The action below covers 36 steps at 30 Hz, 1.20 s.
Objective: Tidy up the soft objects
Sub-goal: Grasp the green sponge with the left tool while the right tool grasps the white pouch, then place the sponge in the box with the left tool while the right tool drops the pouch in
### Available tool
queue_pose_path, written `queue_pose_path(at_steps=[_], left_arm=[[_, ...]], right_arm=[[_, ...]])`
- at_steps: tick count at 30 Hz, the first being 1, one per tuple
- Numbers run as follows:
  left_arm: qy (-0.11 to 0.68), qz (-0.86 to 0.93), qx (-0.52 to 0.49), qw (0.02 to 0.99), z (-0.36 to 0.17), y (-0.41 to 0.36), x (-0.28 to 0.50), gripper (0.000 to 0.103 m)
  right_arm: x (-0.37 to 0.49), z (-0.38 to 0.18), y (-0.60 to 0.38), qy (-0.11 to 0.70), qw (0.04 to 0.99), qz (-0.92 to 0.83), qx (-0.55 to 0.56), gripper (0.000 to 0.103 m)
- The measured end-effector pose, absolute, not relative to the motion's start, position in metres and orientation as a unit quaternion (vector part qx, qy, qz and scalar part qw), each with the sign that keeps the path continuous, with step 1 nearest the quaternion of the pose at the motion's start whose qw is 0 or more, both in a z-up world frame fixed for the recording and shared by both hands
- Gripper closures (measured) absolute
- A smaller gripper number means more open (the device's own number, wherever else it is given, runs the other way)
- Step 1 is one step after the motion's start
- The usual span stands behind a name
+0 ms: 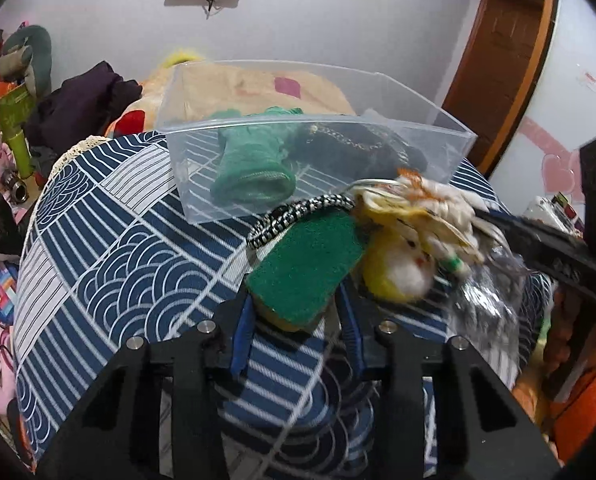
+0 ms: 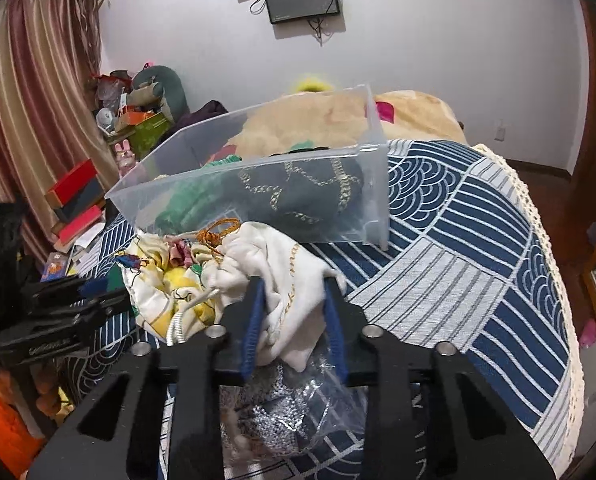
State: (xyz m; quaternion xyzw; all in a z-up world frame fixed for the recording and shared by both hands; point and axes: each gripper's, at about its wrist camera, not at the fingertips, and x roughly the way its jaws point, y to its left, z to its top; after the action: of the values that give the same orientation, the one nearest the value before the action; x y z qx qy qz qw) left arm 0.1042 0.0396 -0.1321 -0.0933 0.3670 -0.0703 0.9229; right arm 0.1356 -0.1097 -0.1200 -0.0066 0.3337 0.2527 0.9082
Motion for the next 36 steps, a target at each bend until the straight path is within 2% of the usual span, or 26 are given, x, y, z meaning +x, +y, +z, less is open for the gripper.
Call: queue_pose_path(at_steps=[8,15,24,36], left_arm=[[0.361,-0.063,-0.084,0.927,-0.123,0.042,0.061,0.065],[0.35,-0.075,-0.089,0.93,-0.107,0.045,0.05,0.065],[0.352,-0.1,-0.088,0.926,-0.093,0.027,0.078,0.065],[0.326,-0.109,-0.082,0.935,-0.069,0.017,0.074,0.065]], right_arm=[[0.133,-0.107,-0.12,0.314,0.92,0.236,0.006,0.09],[0.121,-0.087,-0.13,0.281,0.932,0.226,0.025,0.09],[0.105,-0.059,-0.118,0.236,0.935,0.262,0.033,0.09],[0.106,-0.059,-0.099,0.225,0.932,0.284,0.022,0.09]])
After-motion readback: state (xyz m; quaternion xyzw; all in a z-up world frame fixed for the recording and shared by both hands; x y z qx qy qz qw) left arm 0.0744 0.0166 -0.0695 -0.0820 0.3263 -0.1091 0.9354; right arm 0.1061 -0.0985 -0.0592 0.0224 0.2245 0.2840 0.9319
